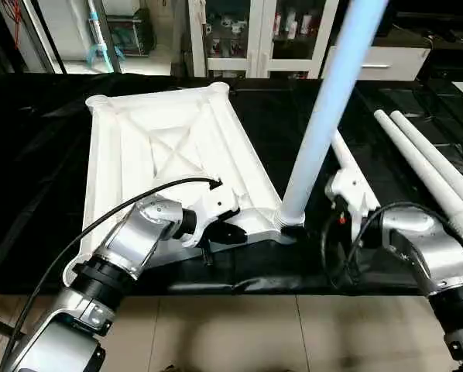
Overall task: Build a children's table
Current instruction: Rotate leg to tighten
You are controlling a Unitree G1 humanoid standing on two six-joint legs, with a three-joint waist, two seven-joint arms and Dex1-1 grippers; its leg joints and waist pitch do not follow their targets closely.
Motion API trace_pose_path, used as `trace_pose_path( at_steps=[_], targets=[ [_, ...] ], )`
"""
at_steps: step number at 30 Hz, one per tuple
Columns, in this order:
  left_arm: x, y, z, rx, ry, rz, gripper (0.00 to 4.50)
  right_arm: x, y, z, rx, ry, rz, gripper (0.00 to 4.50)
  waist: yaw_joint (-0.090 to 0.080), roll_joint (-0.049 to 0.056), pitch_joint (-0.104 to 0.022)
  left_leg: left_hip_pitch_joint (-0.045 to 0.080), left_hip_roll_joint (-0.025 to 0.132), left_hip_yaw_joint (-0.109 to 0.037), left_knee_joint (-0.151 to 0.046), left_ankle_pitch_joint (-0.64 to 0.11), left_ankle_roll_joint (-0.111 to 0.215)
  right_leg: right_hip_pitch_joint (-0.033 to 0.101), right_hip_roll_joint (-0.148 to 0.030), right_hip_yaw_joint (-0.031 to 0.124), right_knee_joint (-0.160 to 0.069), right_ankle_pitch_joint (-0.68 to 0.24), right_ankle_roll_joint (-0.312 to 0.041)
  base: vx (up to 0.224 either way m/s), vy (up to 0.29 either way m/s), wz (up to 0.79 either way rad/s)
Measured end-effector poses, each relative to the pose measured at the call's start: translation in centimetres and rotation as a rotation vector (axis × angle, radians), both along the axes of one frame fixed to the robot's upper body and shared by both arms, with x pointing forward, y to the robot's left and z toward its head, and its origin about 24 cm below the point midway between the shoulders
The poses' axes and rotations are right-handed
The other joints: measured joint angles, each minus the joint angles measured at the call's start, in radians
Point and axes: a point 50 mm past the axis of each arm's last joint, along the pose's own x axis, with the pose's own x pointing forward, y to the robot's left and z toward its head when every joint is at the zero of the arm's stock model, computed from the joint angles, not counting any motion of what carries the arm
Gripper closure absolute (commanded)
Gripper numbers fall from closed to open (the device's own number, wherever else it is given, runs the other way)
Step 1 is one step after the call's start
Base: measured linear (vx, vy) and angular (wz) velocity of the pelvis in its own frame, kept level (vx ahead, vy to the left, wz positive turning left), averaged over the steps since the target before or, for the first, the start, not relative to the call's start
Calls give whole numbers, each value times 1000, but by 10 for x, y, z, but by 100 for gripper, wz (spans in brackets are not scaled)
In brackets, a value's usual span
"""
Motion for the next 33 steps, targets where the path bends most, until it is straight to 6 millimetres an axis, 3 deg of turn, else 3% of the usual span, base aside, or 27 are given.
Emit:
trace_pose_path(
  at_steps=[15, 26, 33],
  targets=[
    [-5, -1, 1, 19, 19, -71, 450, 6, 4, -2, 15, 23, 61, 47, 2, -1, 0, -1, 0, 0, 3, 2, 3, 0, 0, 0, 2, 0, 0, 0, 0, 0],
    [-5, -1, 1, 25, 15, -73, 450, 6, 5, -7, 13, 48, 94, 150, 2, -1, 0, -1, 1, 0, 4, 2, 3, 1, 0, 0, 3, 0, 0, 0, 0, 0],
    [-4, -1, 0, 26, 17, -71, 450, 7, 5, -8, 17, 51, 96, 177, 1, -1, 0, 1, 1, 0, 4, 2, 3, 3, 0, 0, 3, 0, 0, 0, 0, 0]
  ],
)
